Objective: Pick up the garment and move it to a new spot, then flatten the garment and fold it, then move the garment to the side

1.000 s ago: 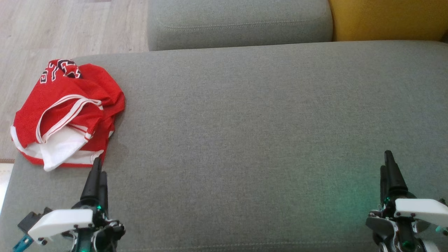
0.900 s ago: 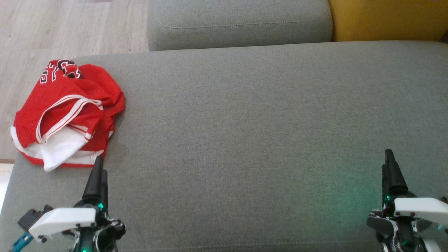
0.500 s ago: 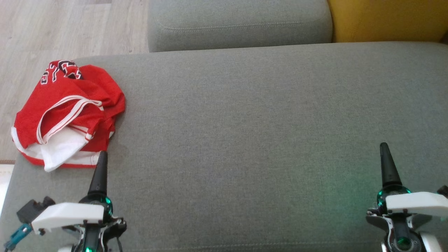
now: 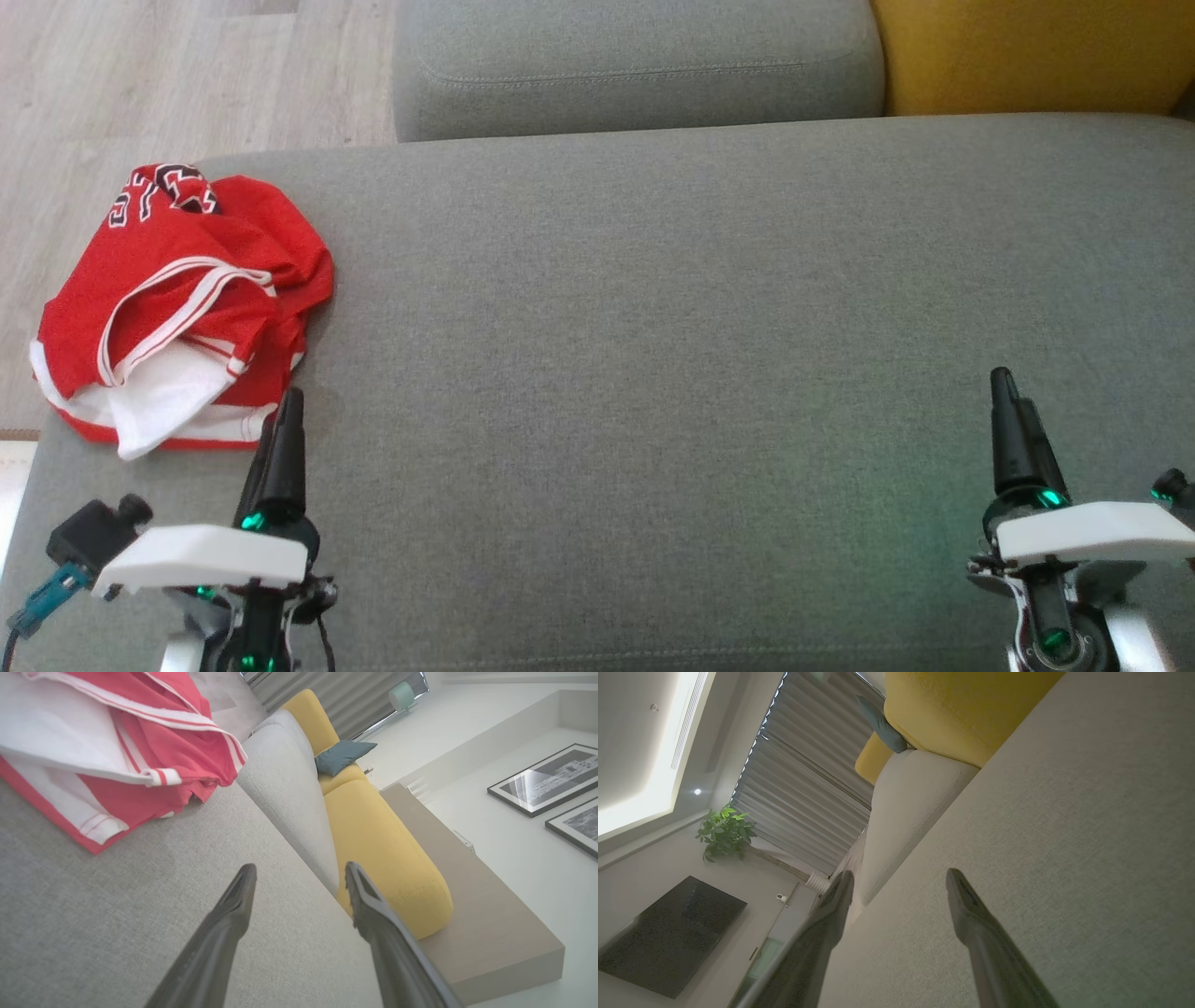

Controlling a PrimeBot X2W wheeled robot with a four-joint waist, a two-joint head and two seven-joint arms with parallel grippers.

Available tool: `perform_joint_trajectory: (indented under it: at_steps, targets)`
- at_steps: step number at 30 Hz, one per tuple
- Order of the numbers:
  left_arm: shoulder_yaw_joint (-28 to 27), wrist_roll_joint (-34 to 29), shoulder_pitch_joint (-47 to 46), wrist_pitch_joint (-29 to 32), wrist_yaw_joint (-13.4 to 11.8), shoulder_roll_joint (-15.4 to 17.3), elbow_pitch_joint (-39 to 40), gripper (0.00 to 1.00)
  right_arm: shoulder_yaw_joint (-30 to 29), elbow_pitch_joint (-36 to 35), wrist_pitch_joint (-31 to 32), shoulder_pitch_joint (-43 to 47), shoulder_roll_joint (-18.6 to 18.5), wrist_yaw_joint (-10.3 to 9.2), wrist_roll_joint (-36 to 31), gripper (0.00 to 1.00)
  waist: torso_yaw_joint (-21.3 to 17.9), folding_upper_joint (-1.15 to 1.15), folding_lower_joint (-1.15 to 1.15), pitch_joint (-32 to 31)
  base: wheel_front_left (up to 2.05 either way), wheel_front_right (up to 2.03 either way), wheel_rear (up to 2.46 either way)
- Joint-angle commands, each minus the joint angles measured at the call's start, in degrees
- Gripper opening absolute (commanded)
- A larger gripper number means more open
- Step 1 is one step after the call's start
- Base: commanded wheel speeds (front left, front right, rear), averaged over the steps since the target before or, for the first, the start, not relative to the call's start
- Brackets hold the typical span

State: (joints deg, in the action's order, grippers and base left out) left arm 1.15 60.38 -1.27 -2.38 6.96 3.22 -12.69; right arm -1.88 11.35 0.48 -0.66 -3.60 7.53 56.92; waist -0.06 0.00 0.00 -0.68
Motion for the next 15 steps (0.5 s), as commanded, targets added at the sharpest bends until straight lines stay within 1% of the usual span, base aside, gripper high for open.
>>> perform_joint_trajectory:
  at_steps: [1,15]
  targets:
    - [-0.6,-1.7,-3.3,-0.6,-0.1,1.2,2.4,1.00,0.9,-2.5,-0.6,-3.2,-0.9,-0.02,-1.8,1.00,0.0,0.00,0.00,0.0,0.00,0.00,0.00]
    - [0.7,-14.4,-3.4,-3.0,-1.1,2.1,3.6,1.00,2.0,-3.7,-1.9,-2.8,-0.5,-0.02,-13.0,1.00,0.0,0.00,0.00,-0.3,0.00,0.00,0.00]
